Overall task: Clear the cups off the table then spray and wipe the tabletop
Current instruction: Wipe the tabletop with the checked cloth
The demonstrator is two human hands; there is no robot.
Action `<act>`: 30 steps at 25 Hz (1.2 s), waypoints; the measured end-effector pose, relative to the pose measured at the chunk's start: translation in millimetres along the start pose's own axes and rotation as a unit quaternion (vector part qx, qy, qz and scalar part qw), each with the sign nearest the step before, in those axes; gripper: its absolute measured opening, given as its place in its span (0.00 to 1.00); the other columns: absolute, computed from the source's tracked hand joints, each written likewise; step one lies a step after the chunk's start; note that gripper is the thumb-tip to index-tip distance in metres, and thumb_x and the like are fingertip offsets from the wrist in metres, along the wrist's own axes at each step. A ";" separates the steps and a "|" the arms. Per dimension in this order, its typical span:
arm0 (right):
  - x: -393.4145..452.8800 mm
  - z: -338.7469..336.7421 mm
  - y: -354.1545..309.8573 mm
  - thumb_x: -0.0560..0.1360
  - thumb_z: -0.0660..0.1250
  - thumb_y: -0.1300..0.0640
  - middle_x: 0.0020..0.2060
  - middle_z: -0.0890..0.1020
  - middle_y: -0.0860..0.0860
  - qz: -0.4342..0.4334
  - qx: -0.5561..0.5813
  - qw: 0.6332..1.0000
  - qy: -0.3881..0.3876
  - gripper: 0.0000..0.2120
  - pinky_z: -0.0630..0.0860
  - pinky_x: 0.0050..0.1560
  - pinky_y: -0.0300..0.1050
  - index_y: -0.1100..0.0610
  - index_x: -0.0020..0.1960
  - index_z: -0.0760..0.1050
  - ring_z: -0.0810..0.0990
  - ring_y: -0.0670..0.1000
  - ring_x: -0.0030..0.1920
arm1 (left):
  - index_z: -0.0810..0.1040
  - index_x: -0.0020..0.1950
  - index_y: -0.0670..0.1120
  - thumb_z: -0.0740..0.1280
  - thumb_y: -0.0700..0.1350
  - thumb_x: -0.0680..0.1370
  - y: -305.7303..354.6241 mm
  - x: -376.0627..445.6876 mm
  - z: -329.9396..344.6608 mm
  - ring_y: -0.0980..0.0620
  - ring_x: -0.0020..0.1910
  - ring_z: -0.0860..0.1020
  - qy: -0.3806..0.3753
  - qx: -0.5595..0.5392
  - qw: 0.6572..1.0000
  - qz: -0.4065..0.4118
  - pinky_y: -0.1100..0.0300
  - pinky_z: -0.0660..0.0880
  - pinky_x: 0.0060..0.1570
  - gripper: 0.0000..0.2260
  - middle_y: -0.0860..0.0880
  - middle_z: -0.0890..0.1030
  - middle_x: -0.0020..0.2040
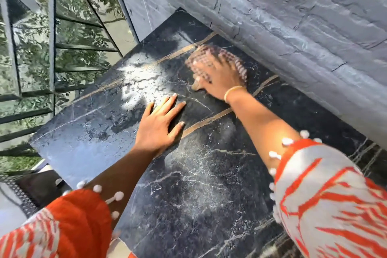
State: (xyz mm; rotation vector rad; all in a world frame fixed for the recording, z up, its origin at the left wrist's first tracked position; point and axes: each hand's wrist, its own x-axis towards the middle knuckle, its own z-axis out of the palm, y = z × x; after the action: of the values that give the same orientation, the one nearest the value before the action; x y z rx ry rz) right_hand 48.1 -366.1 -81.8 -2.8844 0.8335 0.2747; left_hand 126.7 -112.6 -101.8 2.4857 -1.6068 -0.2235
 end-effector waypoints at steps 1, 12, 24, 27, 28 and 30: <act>9.2 -1.5 14.1 0.78 0.50 0.34 0.79 0.48 0.49 0.061 0.026 0.998 0.006 0.26 0.47 0.75 0.64 0.35 0.75 0.54 0.49 0.62 0.78 | 0.55 0.78 0.60 0.53 0.62 0.80 -0.1 -0.8 0.8 0.56 0.78 0.55 0.000 -0.002 1.000 -0.001 0.48 0.50 0.76 0.26 0.54 0.56 0.79; -151.4 35.2 -21.4 0.79 0.46 0.33 0.78 0.55 0.52 0.017 0.010 1.000 0.024 0.26 0.59 0.73 0.65 0.38 0.75 0.56 0.57 0.62 0.76 | 0.58 0.77 0.60 0.54 0.62 0.80 -2.5 2.9 1.2 0.55 0.77 0.58 0.003 -0.003 1.000 0.001 0.49 0.52 0.75 0.25 0.54 0.59 0.78; -142.2 31.2 86.5 0.78 0.48 0.34 0.79 0.51 0.51 0.291 0.068 0.953 0.045 0.27 0.52 0.74 0.64 0.38 0.76 0.55 0.54 0.62 0.77 | 0.59 0.77 0.60 0.54 0.61 0.81 0.2 -0.4 1.6 0.52 0.76 0.61 0.016 -0.009 1.000 -0.005 0.48 0.53 0.74 0.24 0.52 0.62 0.78; -179.7 40.4 2.0 0.77 0.50 0.38 0.78 0.53 0.54 0.185 0.031 0.981 0.057 0.26 0.65 0.68 0.66 0.38 0.75 0.57 0.61 0.63 0.74 | 0.56 0.78 0.59 0.51 0.60 0.82 3.6 -2.1 2.7 0.49 0.77 0.59 -0.007 0.005 1.000 0.007 0.46 0.52 0.74 0.24 0.49 0.59 0.79; -198.3 45.7 -32.3 0.77 0.49 0.37 0.79 0.52 0.54 0.139 0.025 0.989 0.047 0.27 0.67 0.68 0.65 0.37 0.75 0.56 0.60 0.63 0.74 | 0.56 0.78 0.59 0.50 0.59 0.82 3.5 -3.2 3.3 0.49 0.77 0.58 -0.019 0.007 1.000 0.009 0.45 0.52 0.74 0.24 0.48 0.58 0.79; -243.4 57.9 -104.0 0.77 0.48 0.36 0.79 0.52 0.54 0.067 0.054 0.996 0.030 0.27 0.58 0.73 0.65 0.37 0.75 0.57 0.55 0.63 0.76 | 0.58 0.77 0.59 0.52 0.57 0.82 -3.9 -11.5 1.1 0.49 0.76 0.60 -0.033 -0.018 0.999 0.011 0.45 0.53 0.74 0.22 0.47 0.59 0.79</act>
State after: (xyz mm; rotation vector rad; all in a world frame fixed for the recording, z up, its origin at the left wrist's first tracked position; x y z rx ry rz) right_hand -106.3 -143.4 -80.2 -2.7533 1.0225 0.1508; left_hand 125.2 -100.6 -103.4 2.4573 -1.6399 -0.3317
